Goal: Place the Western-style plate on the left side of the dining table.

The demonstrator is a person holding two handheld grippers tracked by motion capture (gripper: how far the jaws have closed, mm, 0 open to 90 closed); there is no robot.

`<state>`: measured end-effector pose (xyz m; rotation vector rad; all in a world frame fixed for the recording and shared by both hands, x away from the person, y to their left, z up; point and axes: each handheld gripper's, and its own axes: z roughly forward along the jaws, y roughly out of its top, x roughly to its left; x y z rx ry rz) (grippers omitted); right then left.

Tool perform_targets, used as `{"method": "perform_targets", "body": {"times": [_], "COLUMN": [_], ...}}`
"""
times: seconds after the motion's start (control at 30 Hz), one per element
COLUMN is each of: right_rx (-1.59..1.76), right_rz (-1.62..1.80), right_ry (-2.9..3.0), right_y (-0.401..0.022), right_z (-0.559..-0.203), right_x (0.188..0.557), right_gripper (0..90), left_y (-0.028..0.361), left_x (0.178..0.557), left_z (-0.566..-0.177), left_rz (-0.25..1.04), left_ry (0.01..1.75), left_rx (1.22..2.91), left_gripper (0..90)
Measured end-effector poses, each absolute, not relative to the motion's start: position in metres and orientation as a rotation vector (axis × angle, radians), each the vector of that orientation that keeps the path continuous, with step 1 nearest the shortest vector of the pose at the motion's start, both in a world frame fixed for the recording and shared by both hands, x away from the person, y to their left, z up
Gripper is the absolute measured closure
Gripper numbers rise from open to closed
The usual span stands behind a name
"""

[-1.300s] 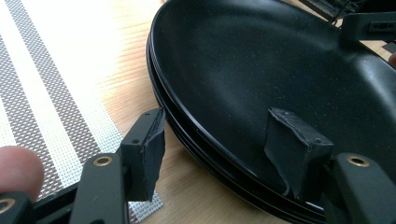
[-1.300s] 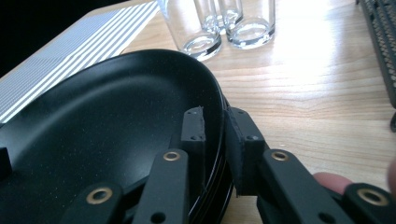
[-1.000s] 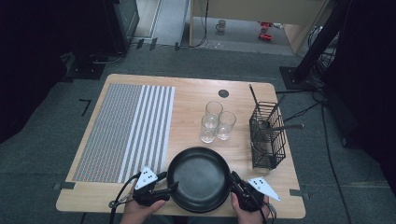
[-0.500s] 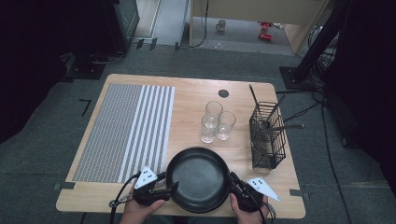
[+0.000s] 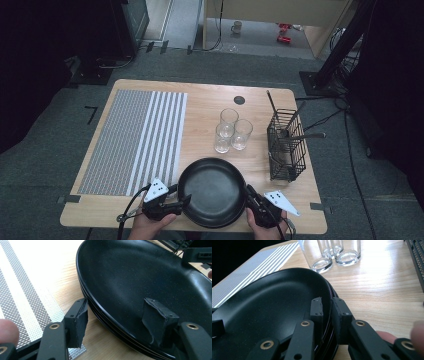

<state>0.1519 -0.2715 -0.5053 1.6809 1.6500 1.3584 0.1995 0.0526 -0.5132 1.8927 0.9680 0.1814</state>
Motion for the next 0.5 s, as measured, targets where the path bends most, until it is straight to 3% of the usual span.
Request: {"method": "perform_targets", "body": {"times": [0.5], "right_rx": [1.682], "right_rz": [1.356], "right_ry": [1.647], "right_y": [-0.2685], "right_z": [-0.5053], "right_x": [0.1507], "right_gripper": [80.0], "left_y": [0.0531], "left_x": [0.2002], "left_z": [-0.5132], "left_rz": [0.175], "left_ry": [0.982], "left_rx": [1.890], "left_gripper": [38.1]}}
